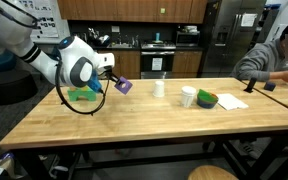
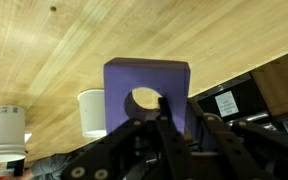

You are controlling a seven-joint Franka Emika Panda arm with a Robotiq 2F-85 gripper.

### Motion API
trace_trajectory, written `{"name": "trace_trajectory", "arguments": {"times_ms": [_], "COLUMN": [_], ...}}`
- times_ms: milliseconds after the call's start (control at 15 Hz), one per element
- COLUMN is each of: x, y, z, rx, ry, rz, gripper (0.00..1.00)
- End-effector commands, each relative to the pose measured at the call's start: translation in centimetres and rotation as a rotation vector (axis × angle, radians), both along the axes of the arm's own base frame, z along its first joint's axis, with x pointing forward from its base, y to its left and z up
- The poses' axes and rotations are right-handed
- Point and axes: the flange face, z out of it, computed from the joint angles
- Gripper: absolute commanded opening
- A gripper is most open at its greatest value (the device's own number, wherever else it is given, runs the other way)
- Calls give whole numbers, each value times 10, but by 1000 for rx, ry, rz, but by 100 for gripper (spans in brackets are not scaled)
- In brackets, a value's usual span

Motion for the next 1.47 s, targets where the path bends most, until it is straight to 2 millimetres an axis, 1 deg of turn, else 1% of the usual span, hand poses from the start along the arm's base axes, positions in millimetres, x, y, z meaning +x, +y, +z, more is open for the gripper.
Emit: {"name": "trace_trajectory", "arguments": {"times_ms": [0, 133, 267, 400, 600, 933, 1400], "x": [12, 13, 17, 23, 30, 33, 31], "y": [-16, -3, 35, 61, 86, 102, 111], "z": [3, -3, -10, -16, -22, -16, -8], "rx": [-71, -87, -82, -85, -101, -126, -159], "ry": [-79, -79, 5, 58, 138, 188, 240], "rz": [-65, -71, 49, 112, 165, 192, 215], "gripper": [5, 5, 5, 5, 5, 5, 5]}}
